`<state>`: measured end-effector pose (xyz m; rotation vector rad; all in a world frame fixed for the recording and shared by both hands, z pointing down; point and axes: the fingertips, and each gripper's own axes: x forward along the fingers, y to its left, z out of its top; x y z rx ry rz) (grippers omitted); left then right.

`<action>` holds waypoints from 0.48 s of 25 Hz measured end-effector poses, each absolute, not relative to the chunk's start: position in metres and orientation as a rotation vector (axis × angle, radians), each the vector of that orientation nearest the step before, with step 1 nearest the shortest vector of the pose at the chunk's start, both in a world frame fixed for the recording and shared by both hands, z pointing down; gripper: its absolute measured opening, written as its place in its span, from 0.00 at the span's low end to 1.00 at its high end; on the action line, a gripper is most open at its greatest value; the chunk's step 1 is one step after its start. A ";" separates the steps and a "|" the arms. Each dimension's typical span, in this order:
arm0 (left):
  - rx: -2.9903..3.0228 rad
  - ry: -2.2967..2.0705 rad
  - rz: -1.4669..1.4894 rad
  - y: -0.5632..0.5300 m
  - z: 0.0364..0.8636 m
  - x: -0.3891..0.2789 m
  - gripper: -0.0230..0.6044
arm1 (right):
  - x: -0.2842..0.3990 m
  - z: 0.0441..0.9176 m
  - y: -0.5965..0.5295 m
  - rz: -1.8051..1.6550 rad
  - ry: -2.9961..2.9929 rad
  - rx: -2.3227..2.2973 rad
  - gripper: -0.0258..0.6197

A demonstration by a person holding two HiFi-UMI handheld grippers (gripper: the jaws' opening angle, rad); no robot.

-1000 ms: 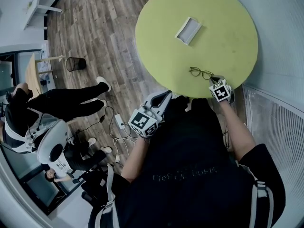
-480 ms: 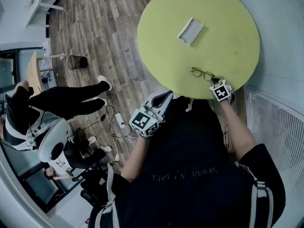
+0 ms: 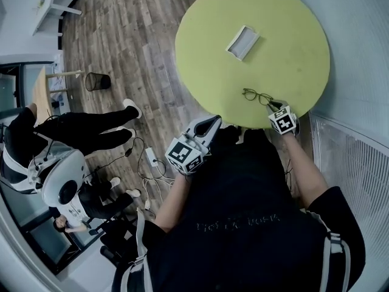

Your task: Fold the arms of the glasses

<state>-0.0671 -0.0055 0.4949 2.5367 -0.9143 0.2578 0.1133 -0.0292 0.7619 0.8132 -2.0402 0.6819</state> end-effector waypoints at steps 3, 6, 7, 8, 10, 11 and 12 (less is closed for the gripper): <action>2.540 -0.911 0.234 -0.010 0.492 -0.068 0.07 | 0.120 0.756 -0.028 0.655 -2.028 0.837 0.11; 2.548 -0.898 0.212 -0.013 0.489 -0.065 0.07 | 0.129 0.745 -0.028 0.647 -2.025 0.885 0.11; 2.542 -0.895 0.188 -0.015 0.488 -0.064 0.07 | 0.131 0.741 -0.029 0.638 -2.026 0.900 0.11; 2.533 -0.894 0.159 -0.017 0.486 -0.064 0.07 | 0.133 0.737 -0.029 0.629 -2.025 0.909 0.11; 2.529 -0.894 0.115 -0.022 0.482 -0.064 0.07 | 0.133 0.730 -0.030 0.624 -2.033 0.923 0.09; 2.536 -0.890 0.109 -0.024 0.480 -0.063 0.07 | 0.132 0.725 -0.029 0.628 -2.044 0.934 0.09; 2.546 -0.885 0.111 -0.025 0.478 -0.061 0.07 | 0.131 0.718 -0.029 0.632 -2.059 0.946 0.09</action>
